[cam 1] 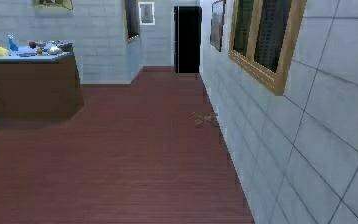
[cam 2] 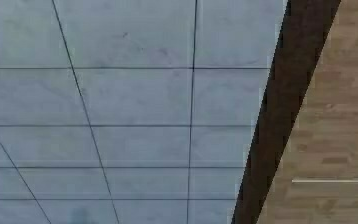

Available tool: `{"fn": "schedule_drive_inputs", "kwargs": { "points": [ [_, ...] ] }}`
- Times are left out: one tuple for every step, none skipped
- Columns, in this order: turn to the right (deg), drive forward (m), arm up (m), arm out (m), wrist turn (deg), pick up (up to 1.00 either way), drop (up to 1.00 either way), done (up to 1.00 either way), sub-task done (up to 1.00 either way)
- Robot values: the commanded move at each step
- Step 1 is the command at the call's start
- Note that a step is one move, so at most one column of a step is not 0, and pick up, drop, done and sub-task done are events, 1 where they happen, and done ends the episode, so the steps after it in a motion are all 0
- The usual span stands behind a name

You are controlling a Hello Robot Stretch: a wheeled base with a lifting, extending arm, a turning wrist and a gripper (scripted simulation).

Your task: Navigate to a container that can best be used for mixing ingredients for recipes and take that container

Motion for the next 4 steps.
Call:
{"fn": "schedule_drive_inputs", "kwargs": {
  "points": [
    [-45.0,0.00,0.00,0.00,0.0,0.00,0.00,0.00,0.00],
    [-39.0,0.00,0.00,0.00,0.0,0.00,0.00,0.00,0.00],
    [0.0,0.05,0.00,0.00,0.0,0.00,0.00,0.00,0.00],
    [45.0,0.00,0.00,0.00,0.0,0.00,0.00,0.00,0.00]
  ]
}}
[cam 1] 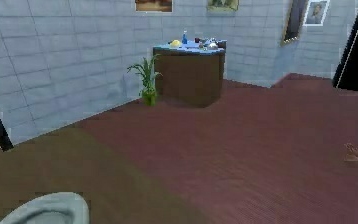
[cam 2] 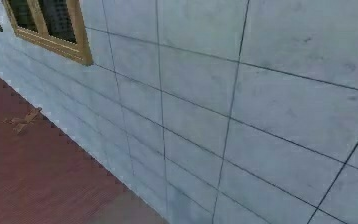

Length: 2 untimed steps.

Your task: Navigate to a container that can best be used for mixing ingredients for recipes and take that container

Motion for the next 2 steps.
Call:
{"fn": "schedule_drive_inputs", "kwargs": {
  "points": [
    [24.0,0.00,0.00,0.00,0.0,0.00,0.00,0.00,0.00],
    [0.0,1.00,0.00,0.00,0.0,0.00,0.00,0.00,0.00]
  ]
}}
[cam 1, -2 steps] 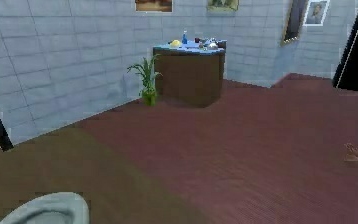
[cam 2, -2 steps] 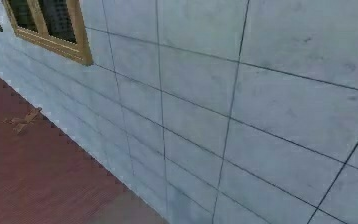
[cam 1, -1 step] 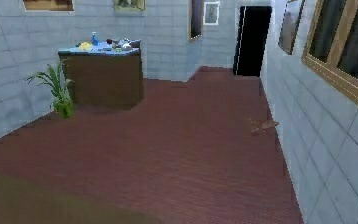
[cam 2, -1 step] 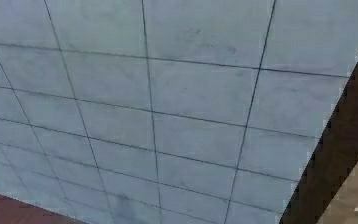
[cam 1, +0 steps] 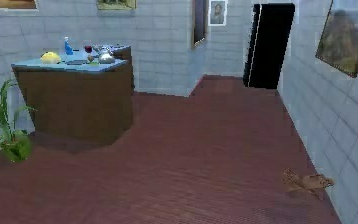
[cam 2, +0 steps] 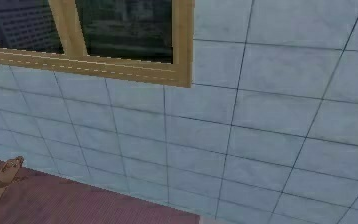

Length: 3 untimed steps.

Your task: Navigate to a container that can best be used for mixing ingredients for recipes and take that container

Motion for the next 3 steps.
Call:
{"fn": "schedule_drive_inputs", "kwargs": {
  "points": [
    [0.0,1.00,0.00,0.00,0.0,0.00,0.00,0.00,0.00],
    [0.0,1.00,0.00,0.00,0.0,0.00,0.00,0.00,0.00],
    [3.0,0.00,0.00,0.00,0.0,0.00,0.00,0.00,0.00]
  ]
}}
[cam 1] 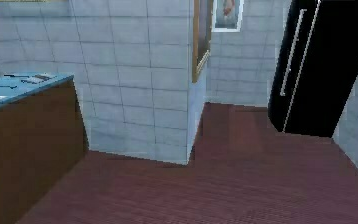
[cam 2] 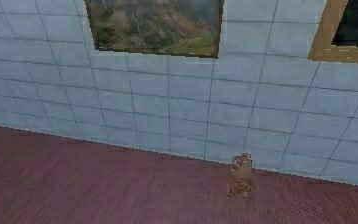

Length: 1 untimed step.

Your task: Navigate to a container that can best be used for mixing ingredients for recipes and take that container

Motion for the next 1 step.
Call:
{"fn": "schedule_drive_inputs", "kwargs": {
  "points": [
    [0.0,0.85,0.00,0.00,0.0,0.00,0.00,0.00,0.00]
  ]
}}
